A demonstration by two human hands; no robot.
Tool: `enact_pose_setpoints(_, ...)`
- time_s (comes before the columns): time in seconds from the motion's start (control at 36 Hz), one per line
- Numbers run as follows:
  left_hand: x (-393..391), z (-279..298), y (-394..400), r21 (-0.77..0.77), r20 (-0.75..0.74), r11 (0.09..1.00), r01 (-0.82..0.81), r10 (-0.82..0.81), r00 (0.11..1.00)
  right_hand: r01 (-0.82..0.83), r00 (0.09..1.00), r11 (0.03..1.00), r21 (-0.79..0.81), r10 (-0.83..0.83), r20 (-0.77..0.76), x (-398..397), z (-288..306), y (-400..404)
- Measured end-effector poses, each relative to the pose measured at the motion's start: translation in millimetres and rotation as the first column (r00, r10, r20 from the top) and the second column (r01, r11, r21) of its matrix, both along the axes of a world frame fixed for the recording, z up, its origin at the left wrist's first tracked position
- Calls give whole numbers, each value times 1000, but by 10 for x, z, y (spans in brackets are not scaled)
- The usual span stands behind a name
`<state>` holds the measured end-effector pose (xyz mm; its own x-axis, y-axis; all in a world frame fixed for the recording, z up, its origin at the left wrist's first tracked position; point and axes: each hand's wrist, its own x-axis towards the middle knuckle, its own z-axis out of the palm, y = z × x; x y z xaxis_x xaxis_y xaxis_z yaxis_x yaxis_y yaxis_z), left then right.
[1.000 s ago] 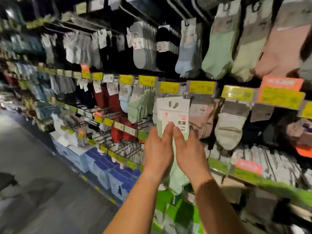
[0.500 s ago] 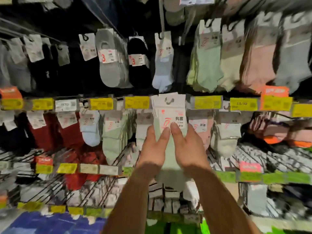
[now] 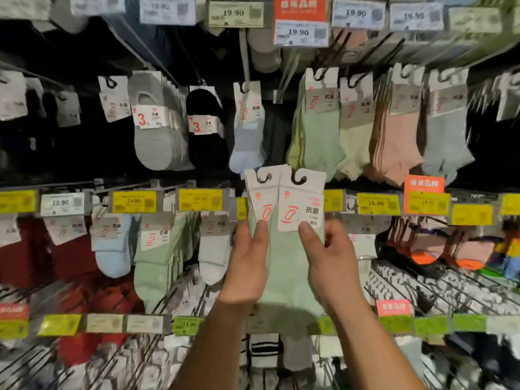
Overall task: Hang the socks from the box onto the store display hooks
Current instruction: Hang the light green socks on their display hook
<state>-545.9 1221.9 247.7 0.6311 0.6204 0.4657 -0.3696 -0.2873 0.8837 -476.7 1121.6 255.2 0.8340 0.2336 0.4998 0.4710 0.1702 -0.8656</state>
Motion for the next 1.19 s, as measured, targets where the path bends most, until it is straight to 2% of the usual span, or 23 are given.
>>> enact_pose_setpoints(0.11, 76, 16, 28, -25, -7, 999, -24, 24, 1000, -77, 994, 992, 104, 84, -72, 102, 25, -25)
enact_pose_setpoints(0.19, 112, 21, 41, -32, 23, 998, -49, 50, 998, -224, 954, 944, 244, 263, -142, 118, 87, -30)
enact_pose_setpoints(0.25, 121, 20, 80, -44, 24, 996, -74, 75, 997, -257, 945, 930, 262, 299, -133, 170, 152, -53)
enact_pose_setpoints(0.5, 166, 189, 182, -90, 44, 990, -112, 116, 992, -215, 973, 958, 188, 227, -47, 454, 920, -74)
enact_pose_setpoints(0.78, 350, 604, 186, 17, 113, 988, -151, 148, 982, -149, 989, 963, 225, 145, 34, 707, 1530, -46)
enact_pose_setpoints(0.92, 460, 713, 206, 29, 90, 983, -184, 180, 979, -116, 990, 968, 221, 96, 101, 900, 1881, -63)
enact_pose_setpoints(1.19, 532, 709, 182, 21, 70, 979, -202, 200, 977, -101, 988, 972, 212, 73, 136, 1208, 2189, -8)
